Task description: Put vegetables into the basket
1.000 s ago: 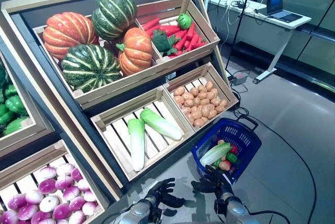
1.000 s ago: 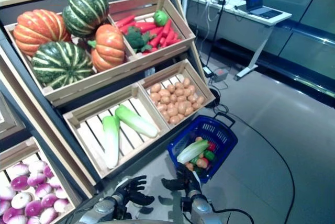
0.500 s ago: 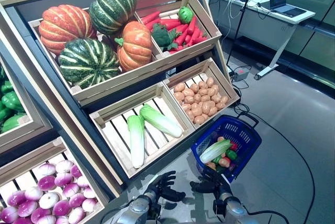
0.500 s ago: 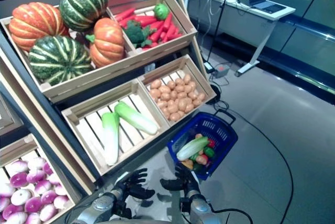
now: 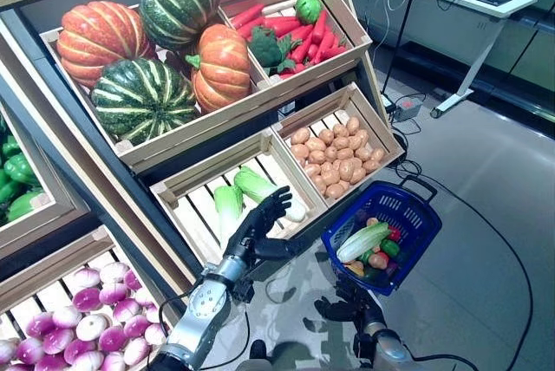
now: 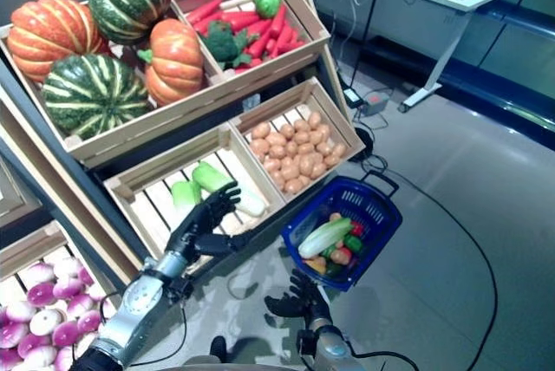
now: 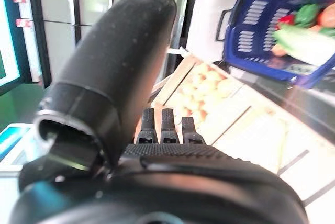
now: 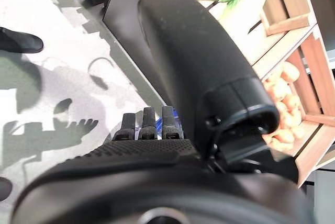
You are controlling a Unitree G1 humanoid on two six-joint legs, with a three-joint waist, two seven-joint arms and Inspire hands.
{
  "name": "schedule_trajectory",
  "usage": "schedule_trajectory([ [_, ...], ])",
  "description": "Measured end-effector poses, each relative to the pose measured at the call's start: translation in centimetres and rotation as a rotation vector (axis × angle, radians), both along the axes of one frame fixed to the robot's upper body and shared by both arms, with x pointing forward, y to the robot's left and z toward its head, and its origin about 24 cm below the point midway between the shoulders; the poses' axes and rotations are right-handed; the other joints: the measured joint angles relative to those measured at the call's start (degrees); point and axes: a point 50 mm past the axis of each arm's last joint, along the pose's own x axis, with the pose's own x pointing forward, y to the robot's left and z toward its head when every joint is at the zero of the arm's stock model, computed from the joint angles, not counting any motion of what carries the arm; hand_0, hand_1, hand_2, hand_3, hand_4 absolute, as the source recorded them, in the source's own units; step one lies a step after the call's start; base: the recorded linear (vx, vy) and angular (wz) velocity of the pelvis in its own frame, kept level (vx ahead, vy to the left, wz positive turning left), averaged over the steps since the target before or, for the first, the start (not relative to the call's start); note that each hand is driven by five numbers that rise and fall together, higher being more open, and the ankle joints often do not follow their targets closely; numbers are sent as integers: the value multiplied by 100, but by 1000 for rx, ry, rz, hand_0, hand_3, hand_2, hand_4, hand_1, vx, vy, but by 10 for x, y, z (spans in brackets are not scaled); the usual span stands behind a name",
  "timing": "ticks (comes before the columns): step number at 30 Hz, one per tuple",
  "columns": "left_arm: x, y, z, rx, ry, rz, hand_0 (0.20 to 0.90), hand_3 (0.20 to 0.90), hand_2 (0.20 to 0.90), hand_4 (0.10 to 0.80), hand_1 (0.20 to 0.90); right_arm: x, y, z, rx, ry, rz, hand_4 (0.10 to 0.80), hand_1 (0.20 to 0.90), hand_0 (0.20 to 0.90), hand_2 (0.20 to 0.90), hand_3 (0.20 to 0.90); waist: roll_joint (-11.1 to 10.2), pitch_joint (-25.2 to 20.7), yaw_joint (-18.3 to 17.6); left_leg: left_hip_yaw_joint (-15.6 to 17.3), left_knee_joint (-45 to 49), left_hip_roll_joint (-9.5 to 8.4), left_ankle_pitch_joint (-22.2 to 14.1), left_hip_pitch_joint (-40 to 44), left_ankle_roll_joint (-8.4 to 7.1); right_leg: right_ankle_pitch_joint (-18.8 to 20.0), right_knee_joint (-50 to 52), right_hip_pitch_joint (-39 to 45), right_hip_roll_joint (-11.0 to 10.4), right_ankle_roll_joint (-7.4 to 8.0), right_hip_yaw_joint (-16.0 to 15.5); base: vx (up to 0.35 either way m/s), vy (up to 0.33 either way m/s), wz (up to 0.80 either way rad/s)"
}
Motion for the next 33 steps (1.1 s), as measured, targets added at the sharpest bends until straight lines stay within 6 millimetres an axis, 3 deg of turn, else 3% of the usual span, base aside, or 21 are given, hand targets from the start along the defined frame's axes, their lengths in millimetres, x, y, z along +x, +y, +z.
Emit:
schedule_trajectory([
  [7,19,26,24,63,-138,357,900,900,900,800,900,-2,-8,-1,-28,8,-55,800,900,900,900,900,4,-3,-36,1,1,-7,4,-59,5,3,4,-56,-5,0,1,49,67,0],
  [15,29,41,14,233,-139,599,900,900,900,800,900,-6,-13,-3,-47,28,-52,800,900,900,900,900,4,4,-227,68,4,-9,2,19,7,-1,66,-52,-24,0,61,80,121,-3],
  [19,37,39,15,255,-147,671,900,900,900,800,900,-3,-21,-2,-75,18,-41,800,900,900,900,900,61,195,-310,159,98,-3,-12,-51,28,-72,379,-314,-66,-3,231,-82,120,-16],
  [22,58,32,32,243,-212,729,900,900,900,800,900,15,-27,6,-107,-31,-4,800,900,900,900,900,102,583,-324,165,536,-39,-58,-511,84,-273,1074,-931,-183,-43,374,-287,128,-10],
  [24,84,28,61,218,-308,775,900,900,900,800,900,45,-27,21,-120,-113,37,800,900,900,900,900,37,1098,-329,167,1317,-121,-237,-1247,139,-526,2091,-1828,-381,-28,597,-218,98,-9],
  [26,99,26,77,213,-348,799,900,900,900,800,900,64,-26,32,-118,-165,44,800,900,900,900,900,-24,1447,-336,163,1769,-150,-370,-1589,169,-676,2598,-2225,-469,-90,722,-149,93,-6],
  [29,111,31,85,230,-349,853,900,900,900,800,900,80,-21,45,-114,-225,61,800,900,900,900,900,-119,1786,-353,163,2516,-170,-690,-2038,193,-961,3375,-2735,-583,-131,939,-113,81,-7],
  [33,117,41,82,263,-314,917,900,900,900,800,900,92,-17,54,-108,-268,75,800,900,900,900,900,-172,1879,-400,143,3053,-82,-819,-2491,182,-1105,3916,-3202,-580,-191,1055,-76,53,-1],
])
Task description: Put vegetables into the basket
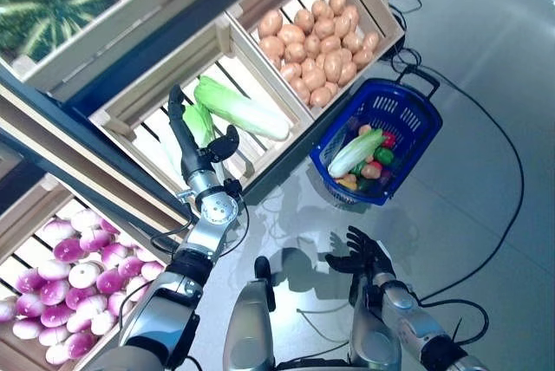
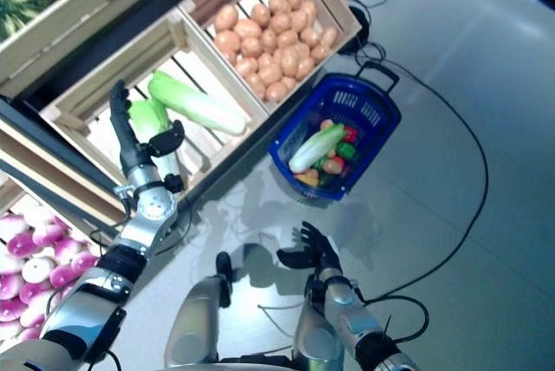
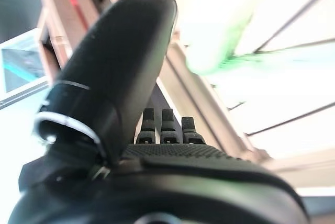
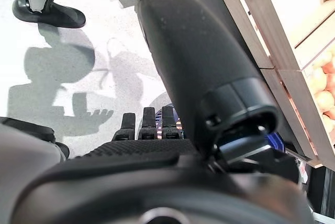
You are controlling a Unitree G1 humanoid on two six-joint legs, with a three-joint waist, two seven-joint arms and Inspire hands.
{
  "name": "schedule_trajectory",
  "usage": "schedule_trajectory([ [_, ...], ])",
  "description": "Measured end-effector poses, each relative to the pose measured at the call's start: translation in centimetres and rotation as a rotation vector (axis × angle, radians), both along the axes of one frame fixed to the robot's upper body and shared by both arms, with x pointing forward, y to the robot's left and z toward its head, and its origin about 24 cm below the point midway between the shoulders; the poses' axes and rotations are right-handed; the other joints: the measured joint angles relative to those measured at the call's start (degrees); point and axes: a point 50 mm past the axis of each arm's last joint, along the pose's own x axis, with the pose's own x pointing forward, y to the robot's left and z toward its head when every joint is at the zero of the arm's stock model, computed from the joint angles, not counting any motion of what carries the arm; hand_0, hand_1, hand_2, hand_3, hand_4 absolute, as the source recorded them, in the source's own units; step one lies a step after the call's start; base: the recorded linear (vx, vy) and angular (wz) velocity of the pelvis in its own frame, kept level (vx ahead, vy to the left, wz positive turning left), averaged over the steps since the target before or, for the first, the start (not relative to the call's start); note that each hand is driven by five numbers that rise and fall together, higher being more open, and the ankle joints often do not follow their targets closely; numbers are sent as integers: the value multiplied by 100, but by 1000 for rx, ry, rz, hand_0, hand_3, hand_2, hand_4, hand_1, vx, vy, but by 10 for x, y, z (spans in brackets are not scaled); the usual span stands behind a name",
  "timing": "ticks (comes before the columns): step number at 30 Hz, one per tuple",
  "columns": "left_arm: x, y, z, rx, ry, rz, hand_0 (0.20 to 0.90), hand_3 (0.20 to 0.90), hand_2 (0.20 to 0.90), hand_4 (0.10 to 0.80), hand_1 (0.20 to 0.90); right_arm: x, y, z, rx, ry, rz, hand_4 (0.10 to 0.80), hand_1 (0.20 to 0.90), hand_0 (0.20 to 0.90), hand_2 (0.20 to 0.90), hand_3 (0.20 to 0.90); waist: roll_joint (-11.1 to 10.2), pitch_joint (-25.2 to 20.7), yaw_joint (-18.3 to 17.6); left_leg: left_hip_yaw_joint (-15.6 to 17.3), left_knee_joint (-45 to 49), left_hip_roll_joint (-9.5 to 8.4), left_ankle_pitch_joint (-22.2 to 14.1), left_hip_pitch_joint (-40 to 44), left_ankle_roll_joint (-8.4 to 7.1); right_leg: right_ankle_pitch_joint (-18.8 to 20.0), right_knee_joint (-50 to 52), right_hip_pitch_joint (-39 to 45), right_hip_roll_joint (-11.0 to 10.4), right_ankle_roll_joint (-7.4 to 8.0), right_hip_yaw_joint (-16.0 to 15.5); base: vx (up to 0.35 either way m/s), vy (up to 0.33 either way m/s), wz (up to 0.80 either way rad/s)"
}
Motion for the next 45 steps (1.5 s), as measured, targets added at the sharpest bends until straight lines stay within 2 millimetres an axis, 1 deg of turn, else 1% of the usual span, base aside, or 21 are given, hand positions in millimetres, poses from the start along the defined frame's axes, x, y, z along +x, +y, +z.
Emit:
schedule_trajectory([
  [1,1,7,-2,-11,19,28,900,900,900,800,900,4,2,3,-2,-12,8,800,900,900,900,900,-51,33,-39,-7,164,17,-45,-116,-17,-68,215,-156,-2,-18,65,-44,39,1],
  [3,3,16,-4,2,48,72,900,900,900,800,900,11,2,8,-9,-33,4,800,900,900,900,900,-70,45,-102,-16,450,75,-104,-355,-36,-173,533,-385,2,-50,89,-36,32,2],
  [7,6,23,0,7,53,136,900,900,900,800,900,18,1,14,4,-48,-14,800,900,900,900,900,-119,89,-132,-85,721,133,-146,-604,-83,-289,911,-689,25,-140,116,-41,33,-1],
  [9,8,30,2,3,58,180,900,900,900,800,900,22,-1,17,-3,-58,-16,800,900,900,900,900,-131,95,-155,-113,882,205,-177,-757,-130,-334,1053,-848,81,-160,129,-42,28,-7],
  [12,9,38,3,-44,75,241,900,900,900,800,900,25,-3,20,-16,-69,-30,800,900,900,900,900,-171,116,-219,-133,936,226,-178,-892,-136,-354,1193,-1042,130,-195,186,-67,8,-6],
  [13,9,41,2,-50,85,261,900,900,900,800,900,27,-3,22,-17,-75,-30,800,900,900,900,900,-176,123,-231,-143,1002,268,-184,-972,-144,-364,1254,-1127,172,-212,203,-47,-2,-12],
  [17,12,43,2,-67,117,286,900,900,900,800,900,32,-2,26,-16,-87,-38,800,900,900,900,900,-223,151,-243,-176,1138,308,-194,-1211,-172,-403,1433,-1397,210,-276,211,-7,2,-3],
  [20,13,47,1,-84,142,309,900,900,900,800,900,34,-4,26,1,-83,-53,800,900,900,900,900,-225,153,-244,-187,1264,335,-227,-1326,-222,-448,1548,-1518,219,-305,222,-24,53,-4],
  [22,14,51,6,-99,135,322,900,900,900,800,900,37,-4,30,-1,-95,-51,800,900,900,900,900,-230,155,-240,-195,1394,394,-255,-1504,-244,-451,1610,-1672,267,-310,227,-44,40,-6],
  [24,18,51,12,-119,129,317,900,900,900,800,900,41,-7,33,-10,-105,-51,800,900,900,900,900,-235,171,-239,-266,1623,397,-331,-1766,-257,-463,1774,-1897,279,-347,242,0,0,0],
  [25,20,52,14,-134,128,317,900,900,900,800,900,42,-7,35,-9,-109,-52,800,900,900,900,900,-248,194,-243,-308,1739,404,-381,-1873,-269,-517,1870,-1986,276,-329,247,0,0,0],
  [27,21,52,17,-150,131,318,900,900,900,800,900,44,-7,36,-4,-112,-54,800,900,900,900,900,-268,206,-241,-329,1916,413,-441,-2041,-275,-573,2039,-2143,275,-361,256,-56,9,1],
  [31,26,61,19,-207,188,319,900,900,900,800,900,51,-6,42,14,-126,-70,800,900,900,900,900,-286,220,-254,-376,2194,488,-505,-2390,-309,-635,2293,-2504,325,-401,276,-46,19,-6],
  [32,28,63,24,-220,184,326,900,900,900,800,900,52,-8,43,12,-128,-75,800,900,900,900,900,-291,222,-247,-396,2250,498,-517,-2457,-322,-646,2346,-2578,346,-414,283,-34,19,-3],
  [33,29,69,30,-241,182,349,900,900,900,800,900,54,-9,45,7,-132,-77,800,900,900,900,900,-291,222,-257,-442,2285,502,-518,-2532,-323,-649,2376,-2642,367,-417,280,-32,20,-4],
  [37,29,82,40,-290,164,372,900,900,900,800,900,57,-14,47,-7,-138,-85,800,900,900,900,900,-293,222,-268,-481,2370,503,-519,-2738,-324,-649,2481,-2872,399,-423,309,-34,4,-3],
  [40,30,86,51,-299,151,401,900,900,900,800,900,58,-20,50,6,-146,-104,800,900,900,900,900,-297,222,-281,-488,2521,505,-532,-3017,-334,-656,2631,-3169,406,-432,356,-45,-10,-2],
  [45,32,94,68,-362,136,445,900,900,900,800,900,64,-19,57,5,-170,-120,800,900,900,900,900,-306,226,-313,-569,2809,515,-613,-3340,-344,-687,2833,-3436,406,-447,361,-17,-3,0],
])
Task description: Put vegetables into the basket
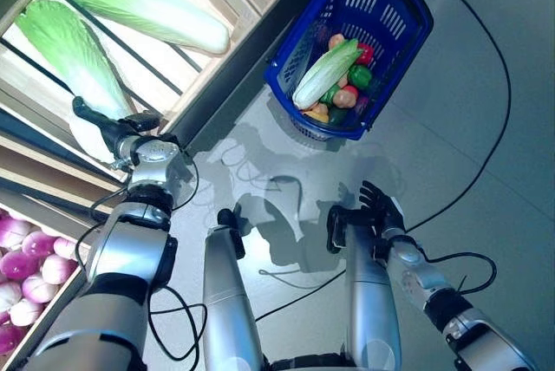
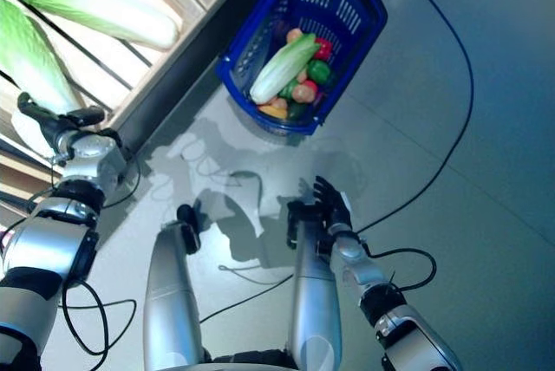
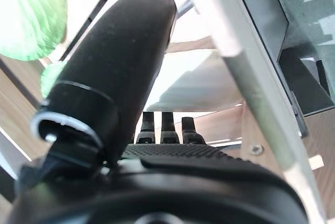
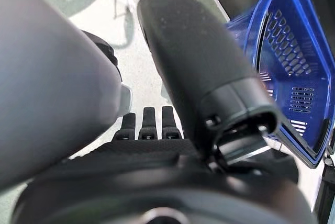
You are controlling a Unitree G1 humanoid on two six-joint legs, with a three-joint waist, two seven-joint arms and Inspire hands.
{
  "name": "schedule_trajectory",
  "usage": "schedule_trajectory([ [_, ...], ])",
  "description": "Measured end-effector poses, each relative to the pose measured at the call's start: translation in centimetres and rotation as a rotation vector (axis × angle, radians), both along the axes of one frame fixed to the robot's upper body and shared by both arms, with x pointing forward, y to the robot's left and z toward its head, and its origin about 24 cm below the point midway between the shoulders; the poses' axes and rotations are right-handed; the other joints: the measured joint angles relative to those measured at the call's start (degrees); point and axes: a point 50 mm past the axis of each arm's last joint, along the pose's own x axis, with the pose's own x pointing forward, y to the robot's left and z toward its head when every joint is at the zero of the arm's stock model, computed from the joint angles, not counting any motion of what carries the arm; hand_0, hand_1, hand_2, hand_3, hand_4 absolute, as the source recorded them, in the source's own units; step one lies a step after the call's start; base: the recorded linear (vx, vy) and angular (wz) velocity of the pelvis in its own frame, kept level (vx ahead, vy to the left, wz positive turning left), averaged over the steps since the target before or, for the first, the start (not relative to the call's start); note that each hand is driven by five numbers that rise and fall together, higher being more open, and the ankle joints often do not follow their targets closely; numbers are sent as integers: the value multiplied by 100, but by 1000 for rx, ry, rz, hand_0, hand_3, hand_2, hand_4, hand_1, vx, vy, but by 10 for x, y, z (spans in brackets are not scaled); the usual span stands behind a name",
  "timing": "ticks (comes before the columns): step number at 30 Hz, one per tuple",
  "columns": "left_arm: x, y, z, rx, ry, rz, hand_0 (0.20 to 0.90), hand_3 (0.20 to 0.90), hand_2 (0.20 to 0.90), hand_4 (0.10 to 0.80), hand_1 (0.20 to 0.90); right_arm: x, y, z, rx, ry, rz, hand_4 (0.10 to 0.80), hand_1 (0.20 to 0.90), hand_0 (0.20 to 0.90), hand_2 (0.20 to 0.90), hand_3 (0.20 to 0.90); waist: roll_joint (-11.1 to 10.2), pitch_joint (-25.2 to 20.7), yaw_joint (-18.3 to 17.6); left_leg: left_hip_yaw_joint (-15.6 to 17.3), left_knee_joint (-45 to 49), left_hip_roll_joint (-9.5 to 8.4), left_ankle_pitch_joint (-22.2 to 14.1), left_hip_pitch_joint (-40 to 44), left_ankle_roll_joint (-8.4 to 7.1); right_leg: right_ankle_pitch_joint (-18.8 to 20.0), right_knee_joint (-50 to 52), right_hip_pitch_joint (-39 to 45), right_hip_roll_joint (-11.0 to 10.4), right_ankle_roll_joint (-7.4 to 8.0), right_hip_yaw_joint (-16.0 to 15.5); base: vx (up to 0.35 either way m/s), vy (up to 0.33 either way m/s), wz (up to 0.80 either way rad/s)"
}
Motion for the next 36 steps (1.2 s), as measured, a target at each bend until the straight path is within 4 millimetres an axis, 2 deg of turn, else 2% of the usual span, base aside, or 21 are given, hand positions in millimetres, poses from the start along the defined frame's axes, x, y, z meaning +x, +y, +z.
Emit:
schedule_trajectory([
  [6,-1,9,8,-64,-29,-1,900,900,900,800,900,4,0,6,24,-20,-10,800,900,900,900,900,-3,-1,-73,-49,116,-15,-36,-141,-1,-12,91,-123,0,-1,3,0,0,0],
  [7,0,11,10,-69,-36,-17,764,764,764,709,764,5,0,6,32,-21,-13,800,900,900,900,900,-3,-1,-84,-53,133,-15,-36,-191,-1,-12,109,-169,0,-1,3,0,0,0],
  [8,0,11,11,-69,-38,-25,764,764,764,709,764,5,0,6,32,-21,-14,800,900,900,900,900,-3,-1,-83,-54,146,-15,-36,-211,-1,-12,119,-190,0,-1,4,0,0,0],
  [9,0,13,11,-75,-44,-36,300,300,300,400,300,5,0,6,31,-21,-15,800,900,900,900,900,-3,-1,-84,-56,191,-10,-50,-246,5,-20,154,-225,-1,-12,5,0,0,0],
  [15,0,20,13,-120,-68,-93,300,300,300,400,300,4,-5,5,35,-19,-34,800,900,900,900,900,-3,-1,-80,-56,247,-10,-94,-242,20,-86,220,-213,-18,-19,7,0,0,0],
  [19,-2,23,7,-134,-55,-109,300,300,300,400,300,3,-5,5,36,-19,-37,800,900,900,900,900,-3,-1,-74,-40,244,-13,-131,-104,31,-117,220,-72,-24,-38,2,0,0,0],
  [26,-9,27,-16,-163,2,-116,300,300,300,400,300,1,-7,3,39,-20,-41,800,900,900,900,900,-1,-1,-80,60,15,2,-148,446,28,-196,113,398,-47,-43,7,21,1,-1],
  [32,-22,35,-47,-208,74,-109,300,300,300,400,300,-8,-13,-3,37,-4,-53,800,900,900,900,900,12,-9,-85,250,-619,56,-115,1401,-22,-224,-375,1239,-17,-28,-41,77,2,-5],
  [36,-29,40,-58,-220,94,-91,300,300,300,400,300,-12,-18,-3,37,-12,-58,800,900,900,900,900,49,-25,-77,286,-1009,70,-77,1952,-80,-264,-675,1789,-19,-59,-166,117,-8,3],
])
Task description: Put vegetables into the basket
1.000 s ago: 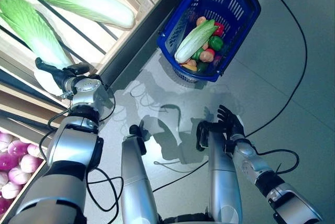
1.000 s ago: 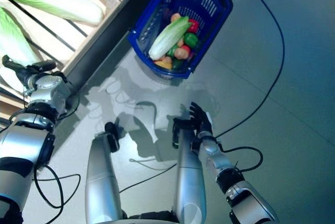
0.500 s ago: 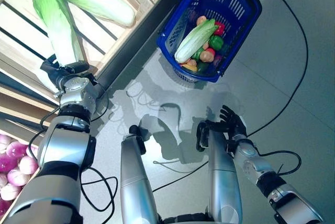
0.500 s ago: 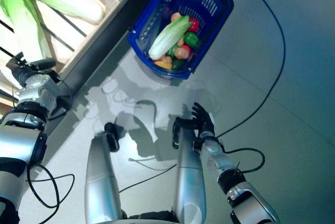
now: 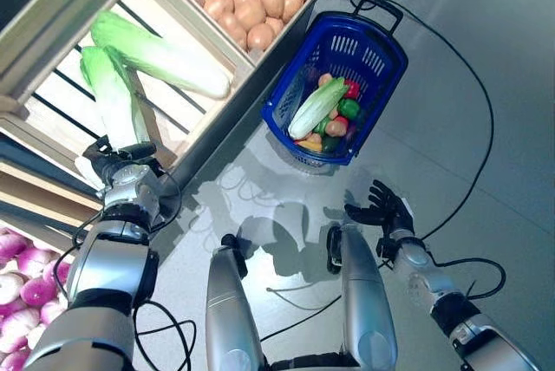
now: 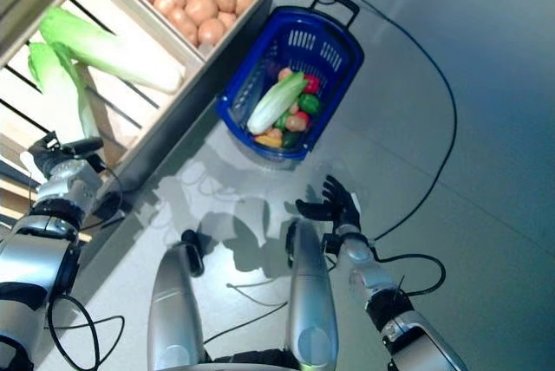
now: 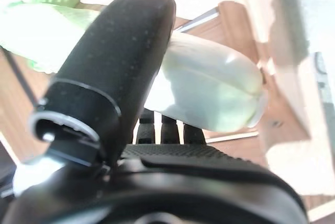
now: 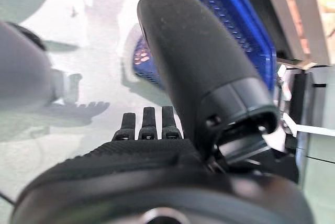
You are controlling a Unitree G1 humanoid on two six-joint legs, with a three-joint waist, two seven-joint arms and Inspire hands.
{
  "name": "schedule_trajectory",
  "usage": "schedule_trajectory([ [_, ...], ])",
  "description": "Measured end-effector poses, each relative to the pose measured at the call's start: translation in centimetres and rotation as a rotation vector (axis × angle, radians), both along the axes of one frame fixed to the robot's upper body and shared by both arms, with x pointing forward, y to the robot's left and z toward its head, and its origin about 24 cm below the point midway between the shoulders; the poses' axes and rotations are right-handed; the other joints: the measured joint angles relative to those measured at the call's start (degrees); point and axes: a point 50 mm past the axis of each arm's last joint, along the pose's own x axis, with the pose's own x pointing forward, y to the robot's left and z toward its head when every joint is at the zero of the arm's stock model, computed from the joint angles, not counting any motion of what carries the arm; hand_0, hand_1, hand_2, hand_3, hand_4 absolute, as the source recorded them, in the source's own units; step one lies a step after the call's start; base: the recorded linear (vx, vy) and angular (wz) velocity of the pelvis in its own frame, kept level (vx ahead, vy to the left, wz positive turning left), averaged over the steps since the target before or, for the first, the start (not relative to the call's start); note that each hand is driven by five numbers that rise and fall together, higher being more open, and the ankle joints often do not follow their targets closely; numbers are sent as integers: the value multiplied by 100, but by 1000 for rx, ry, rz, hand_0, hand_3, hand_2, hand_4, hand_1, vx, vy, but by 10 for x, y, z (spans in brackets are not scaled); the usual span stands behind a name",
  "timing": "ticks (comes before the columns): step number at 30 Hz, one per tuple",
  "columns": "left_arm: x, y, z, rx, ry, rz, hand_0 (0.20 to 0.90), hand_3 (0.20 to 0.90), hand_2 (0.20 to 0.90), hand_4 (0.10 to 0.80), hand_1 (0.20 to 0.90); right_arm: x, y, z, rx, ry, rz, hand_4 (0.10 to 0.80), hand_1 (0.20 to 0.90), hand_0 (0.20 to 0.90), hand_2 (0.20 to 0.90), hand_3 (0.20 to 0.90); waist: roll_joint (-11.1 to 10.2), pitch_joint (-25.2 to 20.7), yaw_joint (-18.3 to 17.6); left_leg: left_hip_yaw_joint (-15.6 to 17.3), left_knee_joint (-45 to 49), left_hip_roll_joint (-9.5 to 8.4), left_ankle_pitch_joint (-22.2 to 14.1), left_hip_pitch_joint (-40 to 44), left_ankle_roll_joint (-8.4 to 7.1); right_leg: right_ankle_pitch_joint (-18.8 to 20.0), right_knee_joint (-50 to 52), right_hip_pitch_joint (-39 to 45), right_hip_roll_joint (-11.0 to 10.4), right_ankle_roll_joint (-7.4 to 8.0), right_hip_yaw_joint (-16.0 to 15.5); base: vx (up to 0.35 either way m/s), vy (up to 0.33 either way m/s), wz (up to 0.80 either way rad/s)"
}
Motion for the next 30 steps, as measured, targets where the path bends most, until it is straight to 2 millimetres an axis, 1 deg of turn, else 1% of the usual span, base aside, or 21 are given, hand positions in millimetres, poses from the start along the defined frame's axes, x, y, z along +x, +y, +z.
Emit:
schedule_trajectory([
  [1,-1,2,-1,5,2,4,300,300,300,400,300,0,-1,1,8,-4,-9,800,900,900,900,900,15,1,17,26,-116,-7,6,156,-8,-11,-81,145,-12,11,-23,68,-20,5],
  [2,-3,3,-3,2,-3,5,300,300,300,400,300,0,-1,0,19,-3,-18,800,900,900,900,900,16,1,10,51,-230,-14,81,295,-71,20,-154,266,-29,51,-51,80,-29,5],
  [5,-15,7,-18,28,23,1,300,300,300,400,300,-10,-3,-6,34,7,-31,800,900,900,900,900,69,-33,27,173,-841,-31,166,1053,-51,15,-592,967,-71,53,-181,143,-39,5],
  [6,-22,8,-29,16,29,7,300,300,300,400,300,-15,-3,-11,41,20,-37,800,900,900,900,900,107,-138,23,225,-1108,-51,210,1347,-43,15,-774,1221,-79,68,-209,147,-42,2],
  [7,-26,7,-37,15,41,7,300,300,300,400,300,-20,-5,-14,40,29,-41,800,900,900,900,900,168,-283,26,241,-1198,-56,221,1398,-47,20,-851,1265,-78,78,-224,150,-49,5],
  [8,-31,4,-46,-1,42,3,300,300,300,400,300,-25,-7,-18,48,38,-55,800,900,900,900,900,262,-449,42,261,-1412,-78,273,1539,-38,39,-1016,1399,-98,109,-275,132,-39,7],
  [11,-40,-10,-68,-20,41,-32,300,300,300,400,300,-41,-11,-29,62,75,-83,800,900,900,900,900,426,-708,171,325,-1984,-148,400,2153,-43,82,-1445,1956,-123,175,-349,185,-64,3],
  [12,-44,-13,-72,-24,37,-41,300,300,300,400,300,-44,-11,-32,70,85,-90,800,900,900,900,900,441,-754,172,338,-2106,-162,451,2314,-37,105,-1557,2100,-114,209,-354,96,-50,5],
  [13,-49,-17,-81,-29,46,-53,300,300,300,400,300,-51,-10,-37,77,105,-96,800,900,900,900,900,456,-938,185,363,-2259,-179,468,2424,-30,108,-1667,2195,-136,215,-392,128,-89,7],
  [15,-61,-29,-101,-55,61,-80,300,300,300,400,300,-65,-8,-49,103,147,-107,800,900,900,900,900,492,-1298,200,431,-2606,-200,539,2779,-35,156,-2025,2583,-134,297,-471,110,-104,7],
  [16,-64,-33,-105,-62,57,-89,300,300,300,400,300,-68,-8,-51,111,155,-109,800,900,900,900,900,503,-1354,203,442,-2724,-209,567,2907,-23,186,-2148,2719,-130,316,-494,79,-83,6],
  [18,-73,-49,-115,-29,61,-153,300,300,300,400,300,-76,-7,-57,134,174,-108,800,900,900,900,900,528,-1617,206,455,-3136,-242,686,3203,13,310,-2559,3046,-110,383,-595,65,-108,10],
  [20,-77,-63,-118,41,52,-224,300,300,300,400,300,-78,-4,-57,158,164,-91,800,900,900,900,900,554,-1728,226,461,-3536,-279,843,3471,48,487,-2985,3348,-43,458,-639,34,-107,9],
  [21,-78,-71,-116,77,36,-272,300,300,300,400,300,-78,-3,-54,171,149,-79,800,900,900,900,900,568,-1753,246,462,-3679,-300,901,3555,69,583,-3194,3466,-25,493,-648,26,-102,4],
  [23,-76,-86,-107,137,-15,-359,300,300,300,400,300,-75,0,-49,200,108,-46,800,900,900,900,900,572,-1770,318,473,-3891,-338,983,3692,121,792,-3616,3693,-9,560,-711,26,-87,3],
  [27,-76,-102,-88,210,-116,-485,300,300,300,400,300,-69,8,-37,262,37,25,800,900,900,900,900,543,-1915,349,493,-4232,-418,1120,3855,216,1207,-4405,4086,10,674,-780,23,-76,3],
  [28,-77,-107,-81,234,-151,-524,300,300,300,400,300,-67,11,-33,287,14,67,800,900,900,900,900,514,-1988,372,509,-4332,-453,1149,3929,247,1370,-4728,4258,19,711,-796,25,-79,-3],
  [30,-75,-119,-73,278,-184,-600,300,300,300,400,300,-67,16,-31,320,-5,109,800,900,900,900,900,443,-2134,499,576,-4498,-509,1192,4059,279,1585,-5169,4481,18,753,-826,25,-120,-7],
])
